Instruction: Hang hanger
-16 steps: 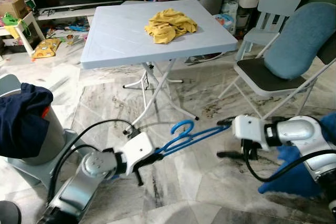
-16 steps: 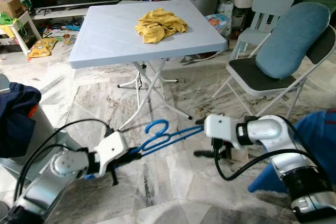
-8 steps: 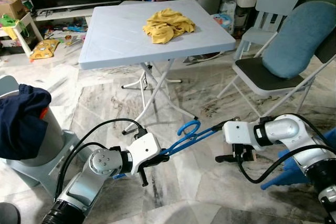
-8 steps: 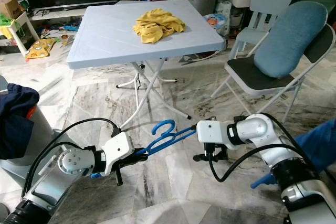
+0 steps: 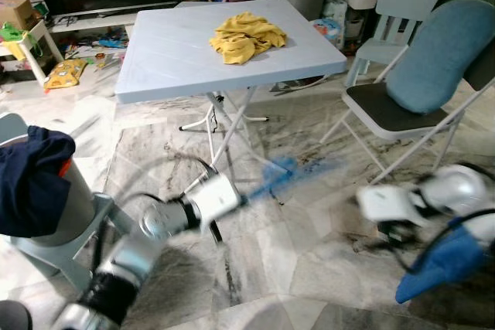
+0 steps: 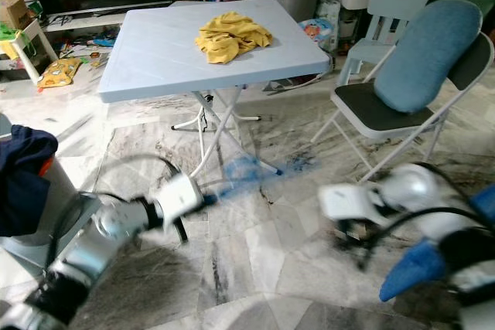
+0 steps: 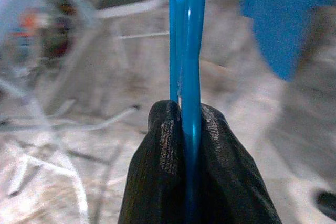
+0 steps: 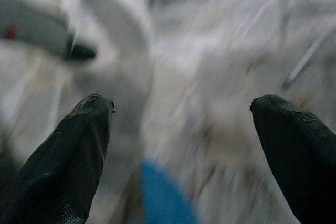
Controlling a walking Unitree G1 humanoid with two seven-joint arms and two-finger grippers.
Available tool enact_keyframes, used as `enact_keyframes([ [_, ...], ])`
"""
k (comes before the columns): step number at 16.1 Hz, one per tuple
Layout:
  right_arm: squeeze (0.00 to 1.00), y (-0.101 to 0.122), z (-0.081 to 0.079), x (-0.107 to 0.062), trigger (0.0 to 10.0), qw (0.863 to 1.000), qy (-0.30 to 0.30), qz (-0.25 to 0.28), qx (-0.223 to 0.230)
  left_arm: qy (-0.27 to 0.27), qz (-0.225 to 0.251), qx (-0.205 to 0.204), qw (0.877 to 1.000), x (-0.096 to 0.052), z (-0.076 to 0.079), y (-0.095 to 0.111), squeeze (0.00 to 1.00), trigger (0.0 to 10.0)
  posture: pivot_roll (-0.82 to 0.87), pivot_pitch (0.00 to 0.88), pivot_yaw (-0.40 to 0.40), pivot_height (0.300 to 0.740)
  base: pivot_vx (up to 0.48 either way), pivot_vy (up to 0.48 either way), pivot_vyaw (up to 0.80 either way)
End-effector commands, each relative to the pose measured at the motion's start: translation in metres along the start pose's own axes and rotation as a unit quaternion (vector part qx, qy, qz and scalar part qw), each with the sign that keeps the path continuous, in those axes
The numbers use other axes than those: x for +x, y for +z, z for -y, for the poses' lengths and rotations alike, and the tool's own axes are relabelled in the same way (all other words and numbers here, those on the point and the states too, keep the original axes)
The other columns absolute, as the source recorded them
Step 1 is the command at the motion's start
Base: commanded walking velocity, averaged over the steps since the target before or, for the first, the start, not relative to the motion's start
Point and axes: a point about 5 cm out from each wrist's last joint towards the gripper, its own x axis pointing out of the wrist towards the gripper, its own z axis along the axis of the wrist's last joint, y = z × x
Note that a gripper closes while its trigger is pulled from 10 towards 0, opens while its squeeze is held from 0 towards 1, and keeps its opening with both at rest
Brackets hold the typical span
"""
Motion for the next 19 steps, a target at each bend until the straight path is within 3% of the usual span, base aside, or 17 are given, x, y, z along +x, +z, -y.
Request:
enact_keyframes([
  [1,0.0,-0.003,0.005,-0.004,10.0,1.0,-0.02,-0.013,0.0,0.02,0.002,0.003,1.0,-0.002,-0.008,0.001,0.0,10.0,-0.13,0.0,0.049,0.74,0.0,0.0,0.0],
  [4,0.0,0.01,0.028,-0.014,10.0,0.993,-0.113,0.004,-0.021,-0.02,0.003,0.007,1.0,0.001,0.006,-0.003,0.0,10.0,-0.13,0.0,0.052,0.74,0.0,0.0,0.0],
  [5,0.0,0.017,0.039,-0.018,10.0,0.987,-0.159,0.019,-0.029,-0.045,0.005,0.004,0.999,0.003,0.013,-0.003,0.0,10.0,-0.13,0.0,0.052,0.74,0.0,0.0,0.0],
  [7,0.0,0.031,0.05,-0.023,10.0,0.977,-0.199,0.061,-0.039,-0.074,0.003,0.003,0.997,0.005,0.023,-0.004,0.0,10.0,-0.13,0.0,0.052,0.74,0.0,0.0,0.0],
  [11,0.0,0.046,0.049,-0.021,10.0,0.977,-0.175,0.109,-0.05,-0.09,0.013,0.007,0.996,0.01,0.029,0.001,0.0,10.0,-0.13,0.0,0.053,0.74,0.0,0.0,0.0],
  [14,0.0,0.046,0.035,-0.009,10.0,0.987,-0.109,0.105,-0.055,-0.099,0.032,0.007,0.995,0.012,0.029,0.01,0.0,10.0,-0.13,0.0,0.057,0.74,0.0,0.0,0.0],
  [19,0.0,0.056,0.038,0.003,10.0,0.985,-0.118,0.106,-0.071,-0.128,0.047,0.002,0.991,0.02,0.043,0.016,0.0,10.0,-0.13,0.0,0.061,0.74,0.0,0.0,0.0],
])
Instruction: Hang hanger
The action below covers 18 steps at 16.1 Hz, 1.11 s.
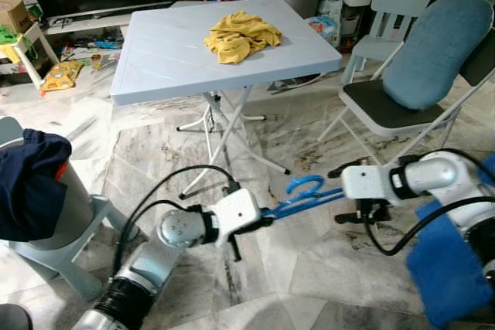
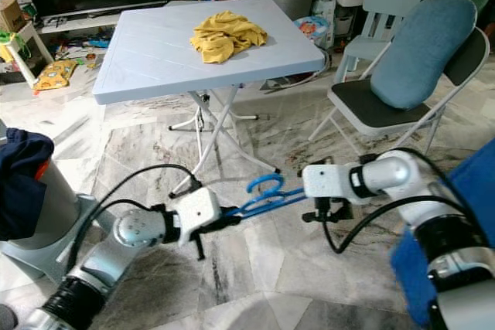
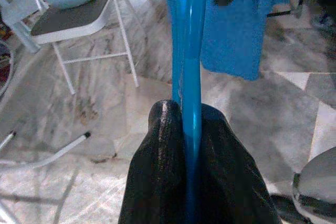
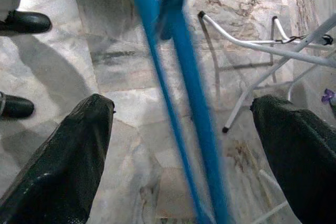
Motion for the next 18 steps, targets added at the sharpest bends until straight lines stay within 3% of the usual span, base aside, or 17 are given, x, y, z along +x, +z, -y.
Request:
enact_keyframes([
  [1,0.0,0.005,0.004,0.003,9.2,1.0,-0.002,0.006,-0.006,-0.009,0.005,0.009,1.0,0.003,0.0,0.005,0.0,10.0,-0.14,0.0,0.063,0.74,0.0,0.0,0.0],
  [2,0.0,0.007,0.003,0.004,7.6,1.0,-0.001,0.01,-0.004,-0.013,0.009,0.007,1.0,0.005,0.001,0.008,0.0,10.0,-0.14,0.0,0.063,0.74,0.0,0.0,0.0],
  [4,0.0,0.008,0.001,0.006,0.0,1.0,0.008,0.013,-0.002,-0.017,0.012,0.008,1.0,0.01,0.002,0.01,0.0,10.0,-0.14,0.0,0.066,0.74,0.0,0.0,0.0],
  [9,0.0,0.004,0.005,-0.007,0.0,0.999,0.02,-0.023,-0.028,-0.021,0.002,0.014,1.0,0.012,0.001,0.007,0.0,10.0,-0.15,0.0,0.069,0.74,0.0,0.0,0.0],
  [10,0.0,0.003,0.007,-0.01,0.5,0.999,0.018,-0.034,-0.034,-0.022,0.0,0.013,1.0,0.012,0.001,0.006,0.0,10.0,-0.15,0.0,0.068,0.74,0.0,0.0,0.0],
  [11,0.0,0.002,0.009,-0.012,2.4,0.998,0.018,-0.041,-0.038,-0.022,-0.001,0.013,1.0,0.012,0.001,0.005,0.0,10.0,-0.15,0.0,0.068,0.74,0.0,0.0,0.0],
  [13,0.0,0.002,0.009,-0.014,4.0,0.998,0.022,-0.05,-0.044,-0.024,-0.005,0.014,1.0,0.011,0.002,0.003,0.0,10.0,-0.15,0.0,0.068,0.74,0.0,0.0,0.0],
  [15,0.0,0.003,0.007,-0.012,2.8,0.997,0.031,-0.049,-0.045,-0.022,-0.005,0.015,1.0,0.012,0.002,0.002,0.0,10.0,-0.15,0.0,0.068,0.74,0.0,0.0,0.0],
  [16,0.0,0.004,0.006,-0.012,0.5,0.997,0.033,-0.048,-0.044,-0.022,-0.006,0.015,1.0,0.012,0.002,0.002,0.0,10.0,-0.15,0.0,0.068,0.74,0.0,0.0,0.0],
  [18,0.0,0.004,0.004,-0.011,0.0,0.997,0.041,-0.048,-0.043,-0.021,-0.005,0.016,1.0,0.012,0.001,0.003,0.0,10.0,-0.15,0.0,0.069,0.74,0.0,0.0,0.0],
])
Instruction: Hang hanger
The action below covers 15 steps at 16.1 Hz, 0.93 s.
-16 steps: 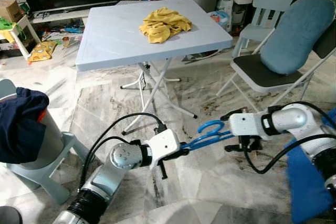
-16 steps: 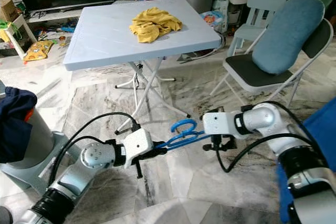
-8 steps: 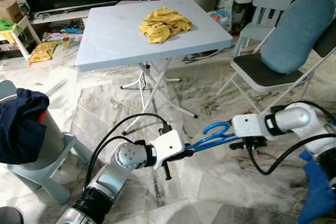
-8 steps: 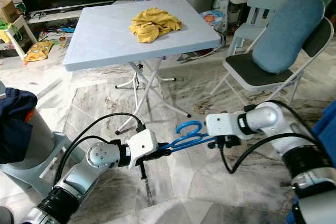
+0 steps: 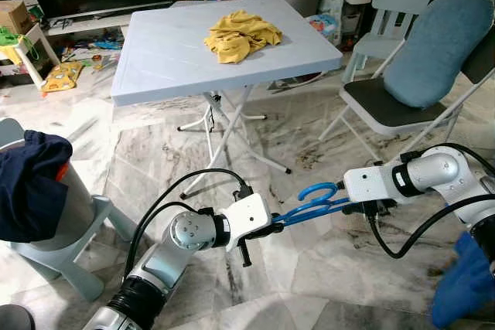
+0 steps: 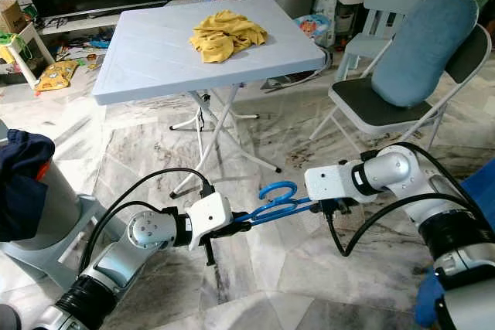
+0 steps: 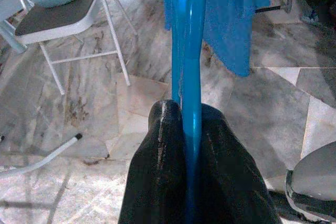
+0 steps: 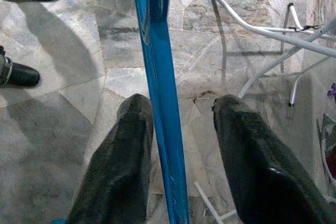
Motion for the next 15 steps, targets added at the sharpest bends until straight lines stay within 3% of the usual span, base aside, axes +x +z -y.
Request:
enact_keyframes([
  [1,0.0,0.002,0.0,-0.001,0.0,1.0,0.008,-0.007,-0.01,-0.005,-0.001,0.013,1.0,0.001,-0.004,0.003,0.0,10.0,-0.16,0.0,0.068,0.74,0.0,0.0,0.0],
  [3,0.0,0.0,-0.002,0.0,0.5,1.0,0.014,-0.019,-0.011,-0.005,0.0,0.014,1.0,0.002,-0.003,0.004,0.0,10.0,-0.16,0.0,0.066,0.74,0.0,0.0,0.0],
  [7,0.0,-0.005,-0.006,0.008,4.4,0.999,0.019,-0.041,-0.007,-0.004,0.001,0.014,1.0,0.002,-0.003,0.004,0.0,10.0,-0.15,0.0,0.065,0.74,0.0,0.0,0.0],
  [8,0.0,-0.007,-0.006,0.009,10.0,0.999,0.017,-0.047,-0.006,-0.003,0.001,0.014,1.0,0.002,-0.004,0.004,0.0,10.0,-0.15,0.0,0.064,0.74,0.0,0.0,0.0],
  [10,0.0,-0.007,-0.006,0.011,10.0,0.999,0.017,-0.048,-0.004,-0.002,0.001,0.015,1.0,0.002,-0.004,0.004,0.0,10.0,-0.15,0.0,0.064,0.74,0.0,0.0,0.0],
  [12,0.0,-0.006,-0.006,0.013,0.6,0.999,0.013,-0.046,-0.001,-0.001,0.002,0.016,1.0,0.003,-0.005,0.005,0.0,10.0,-0.15,0.0,0.064,0.74,0.0,0.0,0.0],
  [13,0.0,-0.006,-0.006,0.012,0.0,0.999,0.013,-0.047,-0.002,-0.002,0.002,0.016,1.0,0.003,-0.004,0.005,0.0,10.0,-0.15,0.0,0.065,0.74,0.0,0.0,0.0],
  [15,0.0,-0.006,-0.004,0.012,0.0,0.999,0.007,-0.046,-0.001,-0.004,0.001,0.016,1.0,0.004,-0.003,0.005,0.0,10.0,-0.15,0.0,0.065,0.74,0.0,0.0,0.0],
])
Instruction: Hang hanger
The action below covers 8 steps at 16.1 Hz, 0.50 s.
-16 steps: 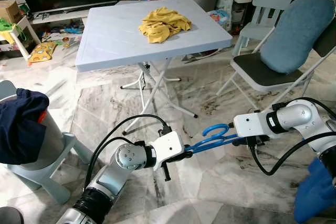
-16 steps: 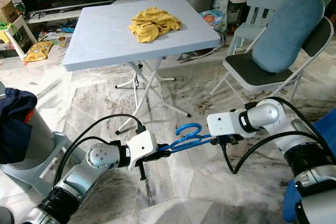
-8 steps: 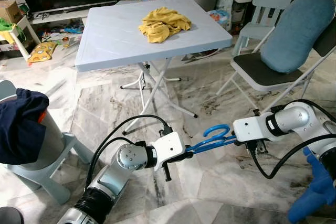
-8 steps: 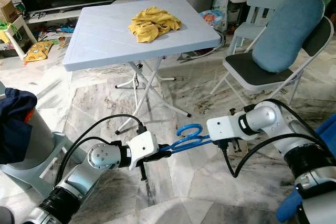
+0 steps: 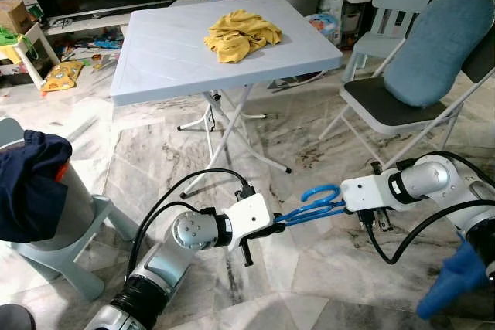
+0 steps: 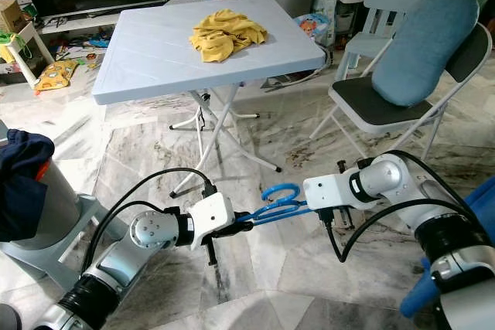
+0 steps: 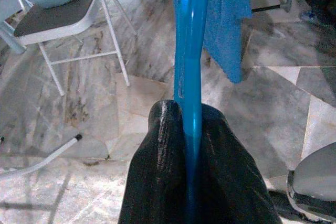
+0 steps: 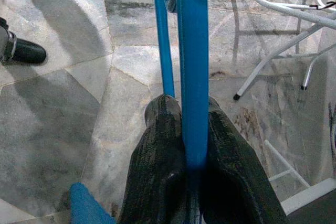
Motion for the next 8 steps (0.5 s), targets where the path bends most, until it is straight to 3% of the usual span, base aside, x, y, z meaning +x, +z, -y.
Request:
enact_keyframes([
  [1,0.0,0.0021,0.0052,-0.0013,0.0,1.0,-0.007,0.0,-0.002,-0.003,0.0,0.013,1.0,0.0009,-0.0029,0.0031,0.0,10.0,-0.15,0.0,0.064,0.74,0.0,0.0,0.0],
  [6,0.0,0.001,0.0059,-0.0015,0.0,1.0,-0.011,0.002,0.002,-0.002,-0.002,0.016,1.0,0.0013,-0.0037,0.0029,0.0,10.0,-0.15,0.0,0.063,0.74,0.0,0.0,0.0],
  [7,0.0,0.0005,0.0062,-0.0017,0.0,1.0,-0.012,0.001,0.002,0.0,-0.002,0.013,1.0,0.001,-0.0041,0.0023,0.35,10.0,-0.16,0.0,0.062,0.74,0.0,0.0,0.0],
  [8,0.0,-0.0003,0.0065,-0.0018,0.0,1.0,-0.012,0.0,0.003,0.005,-0.001,0.008,1.0,0.0007,-0.005,0.002,1.0,10.0,-0.15,0.0,0.062,0.74,0.0,0.0,0.0],
])
